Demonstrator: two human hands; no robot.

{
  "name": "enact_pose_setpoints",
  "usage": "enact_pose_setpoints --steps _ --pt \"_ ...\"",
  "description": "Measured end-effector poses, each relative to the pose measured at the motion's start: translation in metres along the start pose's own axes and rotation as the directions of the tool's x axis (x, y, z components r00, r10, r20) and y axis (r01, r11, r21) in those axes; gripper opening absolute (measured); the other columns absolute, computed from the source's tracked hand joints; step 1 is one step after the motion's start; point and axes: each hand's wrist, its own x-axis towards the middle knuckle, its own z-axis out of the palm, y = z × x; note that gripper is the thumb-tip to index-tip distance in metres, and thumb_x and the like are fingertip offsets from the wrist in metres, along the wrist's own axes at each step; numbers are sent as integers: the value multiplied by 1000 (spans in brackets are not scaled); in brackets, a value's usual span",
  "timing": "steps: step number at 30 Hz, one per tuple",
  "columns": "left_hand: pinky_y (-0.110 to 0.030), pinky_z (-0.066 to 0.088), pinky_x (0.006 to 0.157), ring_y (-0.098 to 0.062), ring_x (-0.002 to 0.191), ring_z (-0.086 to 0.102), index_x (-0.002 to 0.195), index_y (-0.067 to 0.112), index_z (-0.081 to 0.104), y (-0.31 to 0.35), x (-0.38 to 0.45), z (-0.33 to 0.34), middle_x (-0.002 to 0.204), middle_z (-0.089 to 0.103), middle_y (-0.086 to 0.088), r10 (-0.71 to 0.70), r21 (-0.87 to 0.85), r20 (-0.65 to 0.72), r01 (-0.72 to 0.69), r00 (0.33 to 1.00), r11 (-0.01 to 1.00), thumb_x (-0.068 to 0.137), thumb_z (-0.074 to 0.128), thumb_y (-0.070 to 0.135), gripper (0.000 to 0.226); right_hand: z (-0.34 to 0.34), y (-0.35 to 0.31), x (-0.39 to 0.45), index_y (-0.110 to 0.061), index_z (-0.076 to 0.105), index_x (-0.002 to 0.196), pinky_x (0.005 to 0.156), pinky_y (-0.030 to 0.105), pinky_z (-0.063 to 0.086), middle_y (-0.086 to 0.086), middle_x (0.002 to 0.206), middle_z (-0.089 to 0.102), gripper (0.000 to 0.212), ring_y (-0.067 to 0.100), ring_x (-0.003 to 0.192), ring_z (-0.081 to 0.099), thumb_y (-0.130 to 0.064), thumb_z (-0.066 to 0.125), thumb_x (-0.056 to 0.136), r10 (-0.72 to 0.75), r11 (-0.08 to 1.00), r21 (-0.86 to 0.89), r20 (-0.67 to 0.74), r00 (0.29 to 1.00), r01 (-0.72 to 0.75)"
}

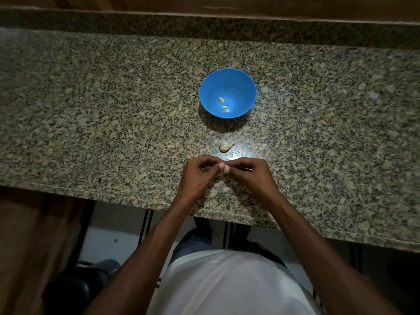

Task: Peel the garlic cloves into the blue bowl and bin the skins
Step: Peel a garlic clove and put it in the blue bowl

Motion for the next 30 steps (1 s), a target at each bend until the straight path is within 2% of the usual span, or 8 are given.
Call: enact_pose_setpoints --steps 4,8,15,19,21,24,26,30 --pt "-37 64 86 -13 93 76 102 10 78 -3 -5 9 97 79 1 -5 -7 -43 4 999 1000 91 79 9 11 -4 -4 -4 4 76 113 85 31 63 20 108 78 24 30 105 77 -9 78 93 197 916 337 100 975 -220" --pt "-39 64 83 -17 93 77 108 11 72 -2 -9 16 98 78 -2 6 -48 -83 -10 997 999 90 79 5 20 -8 -2 1 6 73 116 85 31 64 21 108 78 28 31 104 77 1 78 89 241 897 353 118 963 -268" --pt "-25 58 63 -7 76 71 104 22 71 -7 4 8 83 73 5 42 111 -151 -25 988 993 81 86 20 28 1 -4 9 -12 84 102 80 34 65 3 91 82 18 17 83 79 -21 86 87 -40 971 -238 -29 999 32" --pt "-37 62 78 -10 86 67 110 20 68 -22 22 -10 96 69 5 146 324 -178 -82 973 943 84 84 11 32 8 -6 21 -8 82 86 66 33 58 5 83 76 8 17 73 71 -9 75 91 -370 653 -706 21 929 276" --pt "-37 61 87 -11 99 64 118 23 63 -31 29 -19 110 63 5 183 405 -135 -114 974 907 84 84 17 39 11 -5 27 -11 73 70 56 38 53 5 70 65 17 21 62 63 -7 71 86 -366 501 -829 57 929 248" --pt "-38 54 93 -16 115 52 128 21 59 -40 36 -27 119 52 5 191 494 -4 -165 981 854 83 83 27 51 17 -5 29 -16 68 65 47 28 39 -2 69 56 16 16 58 54 -4 68 75 -294 370 -915 48 955 160" --pt "-36 47 93 -19 119 45 131 16 59 -40 39 -30 122 51 -1 185 517 44 -181 982 837 82 82 28 55 21 -4 29 -18 72 70 47 24 30 -4 71 53 17 15 60 52 -3 68 77 -292 340 -930 38 956 141" --pt "-36 46 92 -23 120 46 129 13 61 -39 41 -33 118 47 0 180 508 66 -188 981 841 82 83 27 53 26 0 31 -13 69 69 44 26 33 0 66 55 16 14 52 50 -5 65 82 -262 367 -927 -16 965 84"
